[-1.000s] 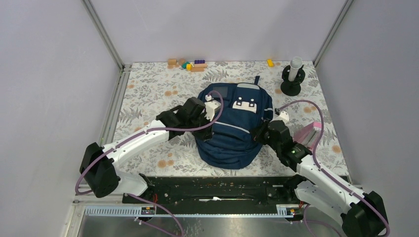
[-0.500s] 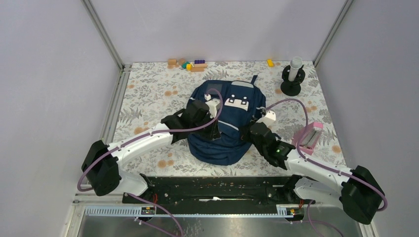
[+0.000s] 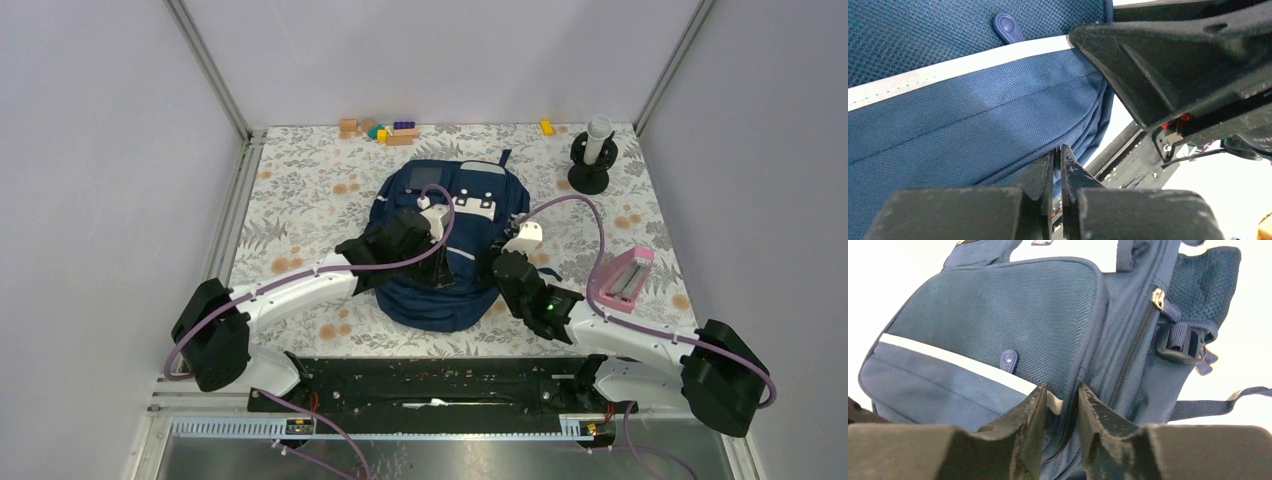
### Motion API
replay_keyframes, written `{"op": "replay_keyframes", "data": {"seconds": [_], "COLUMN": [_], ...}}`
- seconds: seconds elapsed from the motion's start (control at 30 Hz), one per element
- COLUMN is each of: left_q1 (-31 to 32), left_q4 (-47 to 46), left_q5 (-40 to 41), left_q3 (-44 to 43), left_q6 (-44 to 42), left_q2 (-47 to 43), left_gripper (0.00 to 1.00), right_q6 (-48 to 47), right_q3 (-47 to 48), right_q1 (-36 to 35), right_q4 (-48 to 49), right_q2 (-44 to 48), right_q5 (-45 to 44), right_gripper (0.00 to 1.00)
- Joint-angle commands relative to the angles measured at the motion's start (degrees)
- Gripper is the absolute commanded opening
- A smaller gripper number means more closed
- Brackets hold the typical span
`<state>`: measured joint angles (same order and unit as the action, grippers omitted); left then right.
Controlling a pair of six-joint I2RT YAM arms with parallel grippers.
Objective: Pack the student bag
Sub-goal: Zip the student bag at the center of the board.
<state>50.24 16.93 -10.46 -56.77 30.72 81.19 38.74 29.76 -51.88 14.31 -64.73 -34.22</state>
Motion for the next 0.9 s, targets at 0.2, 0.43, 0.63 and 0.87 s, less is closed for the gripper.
{"op": "replay_keyframes", "data": {"seconds": [0.2, 0.43, 0.63, 0.87], "left_q1": [1.8, 1.9, 1.9, 1.8], "left_q4": [-14.0, -12.0, -9.5, -8.7], "left_q5": [-6.5, -5.2, -3.8, -3.4], "left_q3": [0.7, 1.0, 2.1, 3.2], "left_q6": [6.7, 5.6, 4.1, 3.8], "left_q2": [0.2, -0.3, -1.6, -2.3], "left_gripper": [0.00, 0.00, 0.00, 0.00], "right_q6": [-12.6, -12.5, -10.2, -9.3], "right_q3": [-1.8, -1.1, 3.3, 8.7], "right_q1": [5.9, 18.1, 25.0, 29.0], "right_q4": [-5.8, -10.2, -4.7, 0.4], "right_q2": [17.1, 20.7, 8.4, -1.7], "right_q5": [11.1, 25.4, 34.0, 41.1], "right_gripper": [0.76, 0.80, 0.76, 0.70]}}
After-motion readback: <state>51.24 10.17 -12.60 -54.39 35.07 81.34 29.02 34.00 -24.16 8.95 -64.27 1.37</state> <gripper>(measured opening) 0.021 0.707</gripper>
